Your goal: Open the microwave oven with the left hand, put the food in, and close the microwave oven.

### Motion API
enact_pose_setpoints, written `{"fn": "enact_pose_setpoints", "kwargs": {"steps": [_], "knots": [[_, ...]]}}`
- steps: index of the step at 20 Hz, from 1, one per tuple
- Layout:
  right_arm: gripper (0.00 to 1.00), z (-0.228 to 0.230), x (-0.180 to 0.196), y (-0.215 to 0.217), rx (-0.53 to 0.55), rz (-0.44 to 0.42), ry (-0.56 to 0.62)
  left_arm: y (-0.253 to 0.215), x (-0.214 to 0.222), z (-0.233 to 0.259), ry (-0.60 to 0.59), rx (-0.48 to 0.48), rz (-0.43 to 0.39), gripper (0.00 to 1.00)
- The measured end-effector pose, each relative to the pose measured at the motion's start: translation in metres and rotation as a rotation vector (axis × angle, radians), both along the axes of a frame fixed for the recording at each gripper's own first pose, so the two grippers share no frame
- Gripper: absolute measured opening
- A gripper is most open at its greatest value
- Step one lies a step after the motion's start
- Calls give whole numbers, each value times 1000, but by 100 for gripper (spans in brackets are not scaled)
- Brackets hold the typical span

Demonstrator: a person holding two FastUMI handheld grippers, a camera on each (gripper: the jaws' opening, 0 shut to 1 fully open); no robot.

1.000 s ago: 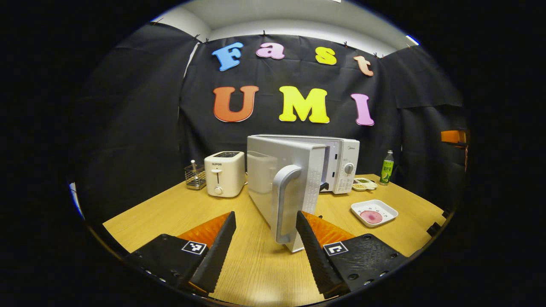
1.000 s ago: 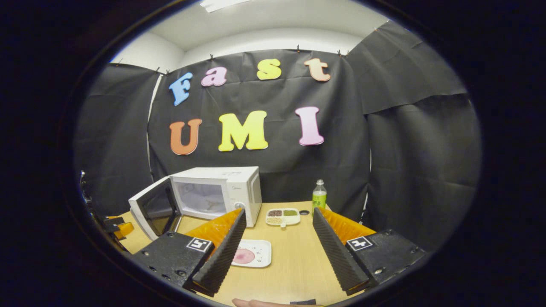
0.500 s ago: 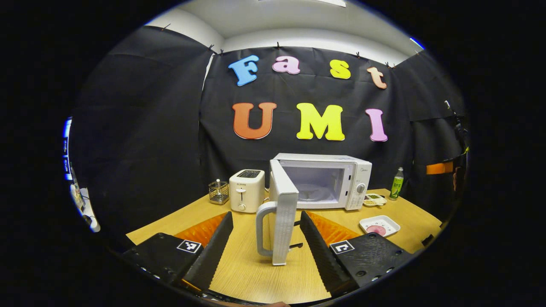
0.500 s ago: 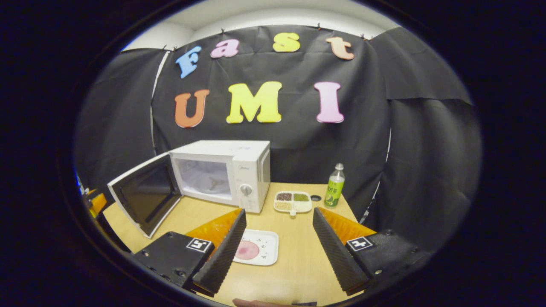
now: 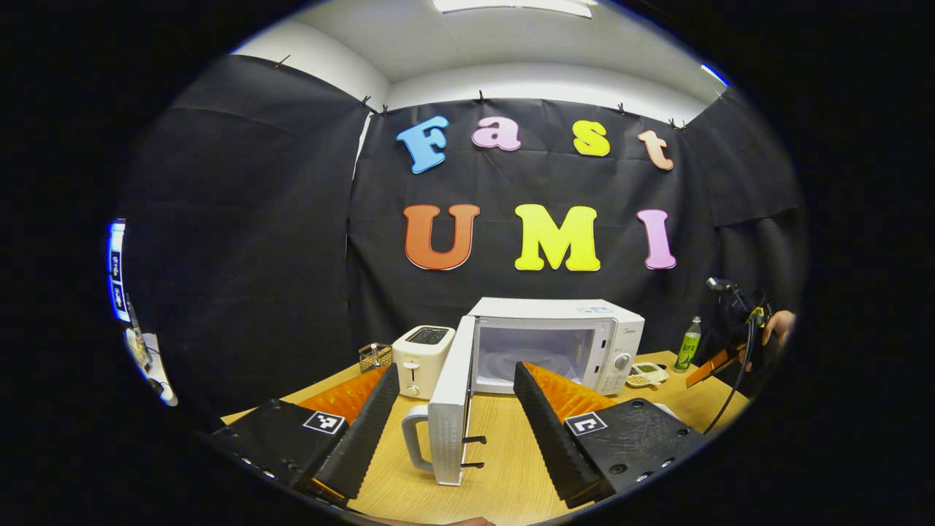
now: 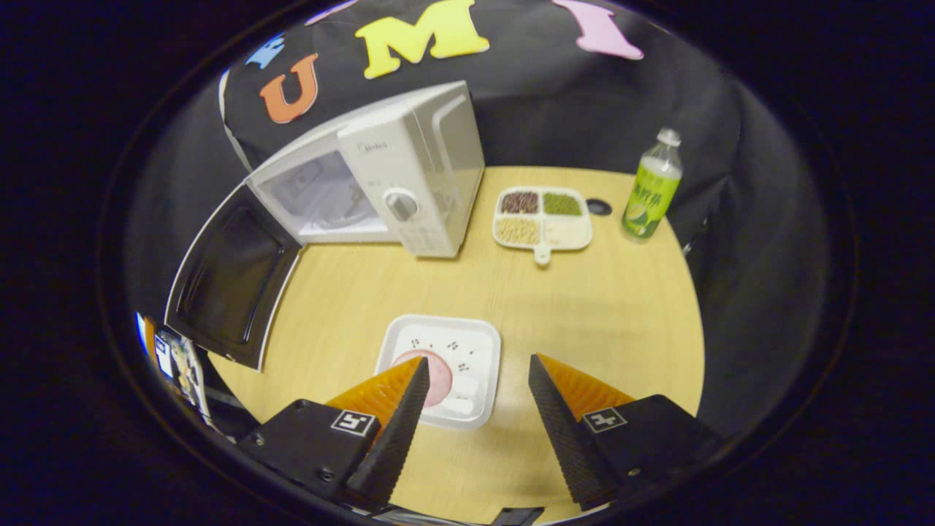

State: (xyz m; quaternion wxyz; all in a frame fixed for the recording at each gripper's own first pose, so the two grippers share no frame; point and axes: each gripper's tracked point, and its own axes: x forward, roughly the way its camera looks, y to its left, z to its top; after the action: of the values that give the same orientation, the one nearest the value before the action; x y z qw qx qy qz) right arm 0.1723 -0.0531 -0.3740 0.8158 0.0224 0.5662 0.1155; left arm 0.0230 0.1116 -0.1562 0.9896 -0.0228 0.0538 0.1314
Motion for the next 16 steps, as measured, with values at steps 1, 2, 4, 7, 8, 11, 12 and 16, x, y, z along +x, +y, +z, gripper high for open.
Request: {"fn": "enact_pose_setpoints", "kwargs": {"steps": [1, 2, 4, 7, 8, 11, 12, 16], "knots": [[86, -18, -2, 0, 15, -5, 88, -1, 4, 0, 6, 1, 9, 93], [70, -34, -3, 0, 32, -24, 159, -2, 7, -1, 10, 0, 14, 93], [63, -62, -9, -2, 60, -46, 286, -1, 12, 6, -14, -4, 36, 94], [64, -82, -15, 3, 118, -47, 391, 1, 18, 6, -23, -17, 48, 93], [43, -87, -16, 3, 127, -31, 413, 4, 21, 6, -17, -18, 55, 93], [14, -91, -11, -13, 118, -12, 433, 10, 25, 0, -4, -12, 70, 93], [5, -85, -5, -13, 140, -13, 437, 10, 26, -3, -1, -10, 70, 93], [0, -89, -14, -11, 187, -51, 440, 9, 25, -1, 11, -6, 61, 94]]}}
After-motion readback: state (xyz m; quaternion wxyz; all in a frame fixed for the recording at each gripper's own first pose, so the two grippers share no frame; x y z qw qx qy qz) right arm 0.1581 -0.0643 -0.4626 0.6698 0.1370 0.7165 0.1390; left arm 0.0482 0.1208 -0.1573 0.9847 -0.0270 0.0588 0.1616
